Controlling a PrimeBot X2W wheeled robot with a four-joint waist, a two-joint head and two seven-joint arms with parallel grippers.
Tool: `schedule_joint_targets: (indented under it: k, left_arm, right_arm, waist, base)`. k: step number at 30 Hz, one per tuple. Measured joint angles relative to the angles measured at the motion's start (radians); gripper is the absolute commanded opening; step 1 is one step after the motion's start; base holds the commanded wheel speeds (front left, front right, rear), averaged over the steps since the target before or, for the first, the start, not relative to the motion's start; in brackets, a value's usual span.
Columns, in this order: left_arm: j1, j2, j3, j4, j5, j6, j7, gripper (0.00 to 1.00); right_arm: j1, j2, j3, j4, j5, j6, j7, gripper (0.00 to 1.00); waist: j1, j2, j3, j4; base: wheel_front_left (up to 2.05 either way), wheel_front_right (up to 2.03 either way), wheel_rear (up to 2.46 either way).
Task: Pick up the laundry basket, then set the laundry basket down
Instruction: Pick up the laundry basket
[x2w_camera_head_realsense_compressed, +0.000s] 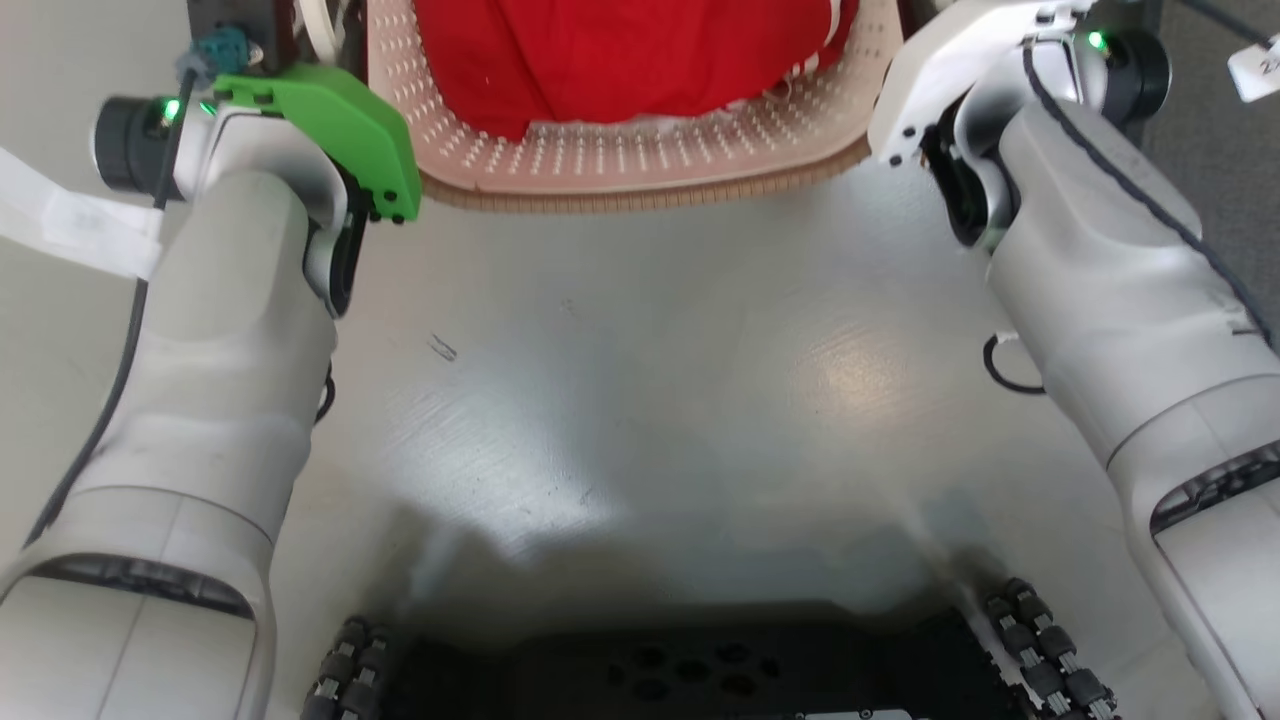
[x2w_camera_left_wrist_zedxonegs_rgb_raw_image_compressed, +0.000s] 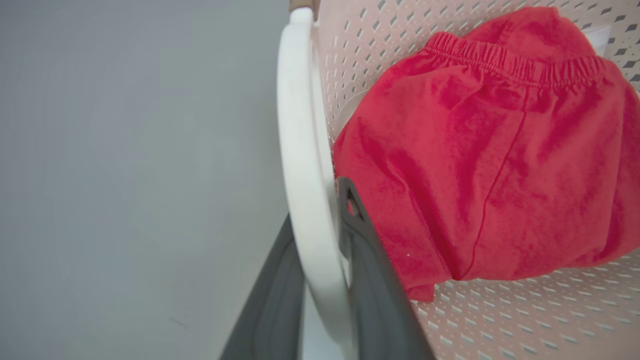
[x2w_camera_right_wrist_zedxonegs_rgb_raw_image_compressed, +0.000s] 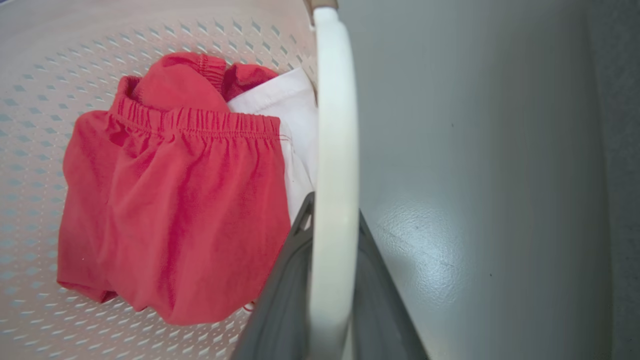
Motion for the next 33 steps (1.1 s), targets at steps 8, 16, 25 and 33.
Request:
schedule_joint_targets:
  k: [8,16,25,33]
  left_arm:
    - [0.052,-0.008,-0.021,0.032,-0.023,-0.008,-0.010,0.00]
    - [0.144,-0.017,-0.050,0.060,-0.060,-0.017,-0.017,0.00]
    - [0.248,-0.021,-0.082,0.090,-0.091,-0.027,-0.017,0.00]
    - [0.363,-0.025,-0.115,0.110,-0.131,-0.039,0.002,0.00]
  right_arm:
    - [0.059,0.008,0.017,0.032,0.030,0.001,-0.020,0.00]
    - [0.153,0.020,0.041,0.069,0.052,0.009,-0.029,0.00]
    - [0.268,0.027,0.077,0.080,0.098,0.027,-0.027,0.00]
    - [0.389,0.032,0.109,0.082,0.144,0.036,0.008,0.00]
  waist:
    - [0.0000,0.0000,-0.065,0.005]
    - [0.0000,0.0000,-0.165,0.016]
    - [0.0000,0.0000,-0.278,0.026]
    - [0.0000,0.0000,-0.381,0.029]
  base:
    - [0.00,0.00,0.00]
    - [0.00,0.00,0.00]
    - [0.00,0.00,0.00]
    - [0.00,0.00,0.00]
